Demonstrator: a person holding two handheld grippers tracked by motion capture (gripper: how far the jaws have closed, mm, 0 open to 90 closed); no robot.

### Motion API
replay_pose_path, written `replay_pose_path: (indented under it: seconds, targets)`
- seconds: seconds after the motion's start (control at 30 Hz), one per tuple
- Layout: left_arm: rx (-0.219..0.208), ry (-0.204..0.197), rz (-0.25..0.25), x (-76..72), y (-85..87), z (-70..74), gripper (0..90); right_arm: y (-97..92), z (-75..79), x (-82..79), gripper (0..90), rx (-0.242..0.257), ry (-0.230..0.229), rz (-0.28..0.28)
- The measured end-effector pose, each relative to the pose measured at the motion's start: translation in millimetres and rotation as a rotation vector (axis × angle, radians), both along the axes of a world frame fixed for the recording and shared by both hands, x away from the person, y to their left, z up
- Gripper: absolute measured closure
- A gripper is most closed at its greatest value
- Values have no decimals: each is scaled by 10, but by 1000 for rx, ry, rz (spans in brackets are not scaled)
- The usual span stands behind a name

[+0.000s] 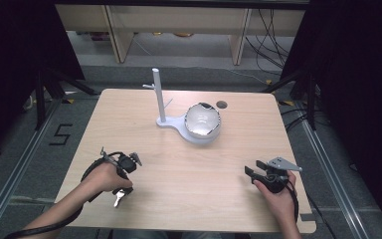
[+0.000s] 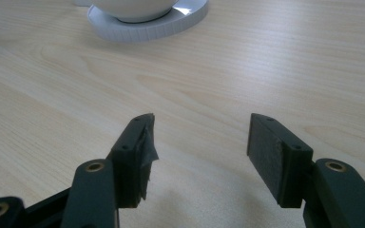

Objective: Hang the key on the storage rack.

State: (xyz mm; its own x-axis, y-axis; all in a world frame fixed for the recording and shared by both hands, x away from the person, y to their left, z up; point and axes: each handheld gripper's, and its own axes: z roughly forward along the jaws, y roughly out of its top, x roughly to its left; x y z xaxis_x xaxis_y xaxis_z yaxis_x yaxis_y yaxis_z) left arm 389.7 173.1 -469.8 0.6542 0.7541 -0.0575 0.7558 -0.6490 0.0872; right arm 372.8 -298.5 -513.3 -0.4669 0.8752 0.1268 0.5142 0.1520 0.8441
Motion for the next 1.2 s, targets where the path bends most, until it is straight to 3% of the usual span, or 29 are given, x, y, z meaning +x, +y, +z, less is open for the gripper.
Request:
replay_pose_path:
  seconds: [0.03,0.1,0.13,0.17,0.6,1.2]
  targets:
    - [5,-1,-10,5,1,-1,712,-9,-3,8,431,-15,-20,2]
    - [7,0,-10,2,-11,-1,720,1,-1,2,431,-4,2,0]
    - [6,-3,-17,2,-16,-4,726,-1,-7,8,432,-8,-17,-1]
    - [7,-5,-21,4,-18,-5,727,-1,-1,2,431,-4,0,2]
    - [21,0,-42,31,-17,-29,764,-1,-8,9,434,-5,-13,3]
    - [19,-1,-27,58,-17,-55,848,0,-8,8,436,-3,-9,6]
